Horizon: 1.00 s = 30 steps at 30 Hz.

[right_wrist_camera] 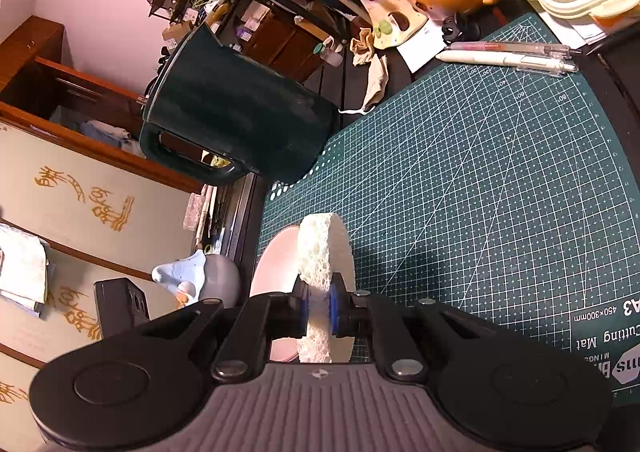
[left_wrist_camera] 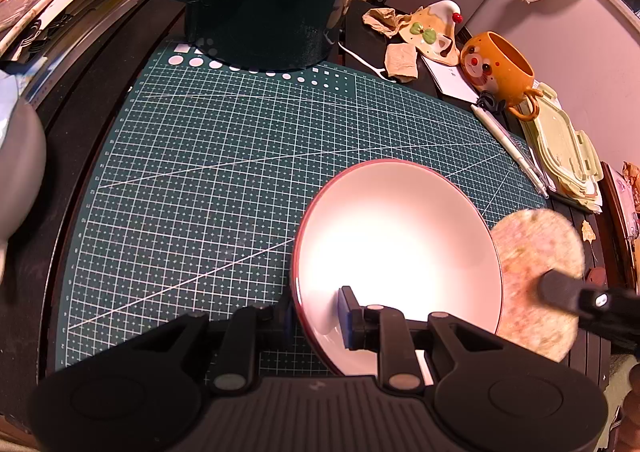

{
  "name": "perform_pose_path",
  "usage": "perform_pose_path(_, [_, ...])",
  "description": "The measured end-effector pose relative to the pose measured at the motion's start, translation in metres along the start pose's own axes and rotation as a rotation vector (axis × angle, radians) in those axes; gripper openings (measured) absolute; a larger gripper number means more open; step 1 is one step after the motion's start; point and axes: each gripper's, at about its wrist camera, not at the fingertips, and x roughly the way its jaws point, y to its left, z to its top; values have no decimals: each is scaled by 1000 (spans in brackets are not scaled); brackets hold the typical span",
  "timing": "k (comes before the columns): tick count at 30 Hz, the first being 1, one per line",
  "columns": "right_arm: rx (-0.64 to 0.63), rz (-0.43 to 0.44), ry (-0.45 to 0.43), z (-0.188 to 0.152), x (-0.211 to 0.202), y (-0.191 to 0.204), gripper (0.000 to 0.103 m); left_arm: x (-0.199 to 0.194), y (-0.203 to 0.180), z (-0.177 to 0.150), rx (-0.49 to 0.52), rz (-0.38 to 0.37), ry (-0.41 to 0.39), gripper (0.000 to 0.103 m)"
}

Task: Clean bowl
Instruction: 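Hold the bowl with the left gripper while the right gripper wipes the rim with the sponge, then hold the bowl with the left gripper while the right gripper scrubs its outer wall with the sponge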

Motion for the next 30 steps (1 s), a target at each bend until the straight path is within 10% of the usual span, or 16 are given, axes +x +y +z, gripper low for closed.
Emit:
perform_pose_path(22, [-75,-46,78,-20,-1,5,10,0,-1,-9,111,-132,85,19])
perform_pose_path(30, [-59,-59,72,-26,-7,0,9,-15,10,-4,-6,-127,44,17])
